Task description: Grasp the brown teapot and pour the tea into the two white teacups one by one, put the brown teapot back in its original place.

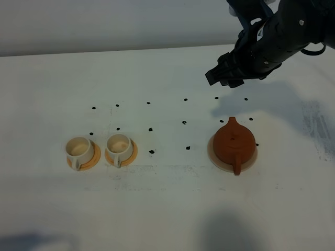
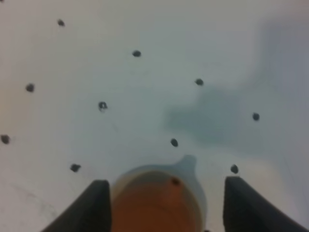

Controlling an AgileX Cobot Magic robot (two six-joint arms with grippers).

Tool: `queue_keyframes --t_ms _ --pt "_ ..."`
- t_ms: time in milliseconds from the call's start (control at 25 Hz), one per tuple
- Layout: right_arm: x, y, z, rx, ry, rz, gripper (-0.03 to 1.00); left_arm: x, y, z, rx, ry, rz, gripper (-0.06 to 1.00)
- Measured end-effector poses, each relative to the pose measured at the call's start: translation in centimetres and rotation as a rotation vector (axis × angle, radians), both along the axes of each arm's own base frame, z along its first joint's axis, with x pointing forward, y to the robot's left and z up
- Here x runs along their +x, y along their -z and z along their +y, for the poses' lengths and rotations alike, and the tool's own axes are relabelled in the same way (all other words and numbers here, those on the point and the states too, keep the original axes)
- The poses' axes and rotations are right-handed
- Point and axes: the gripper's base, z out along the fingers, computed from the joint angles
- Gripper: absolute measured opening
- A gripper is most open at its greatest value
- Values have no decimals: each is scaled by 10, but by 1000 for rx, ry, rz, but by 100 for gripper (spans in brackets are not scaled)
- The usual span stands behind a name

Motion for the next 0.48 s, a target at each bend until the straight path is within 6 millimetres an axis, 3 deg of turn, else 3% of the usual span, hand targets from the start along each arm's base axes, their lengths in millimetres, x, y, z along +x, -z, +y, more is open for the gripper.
queue_keyframes --t_ms 160,480 --pt "-4 -7 -2 2 2 -7 51 0 0 0 -1 0 -2 33" --pt "-15 -42 -9 35 18 -128 51 0 0 0 -1 0 -2 33"
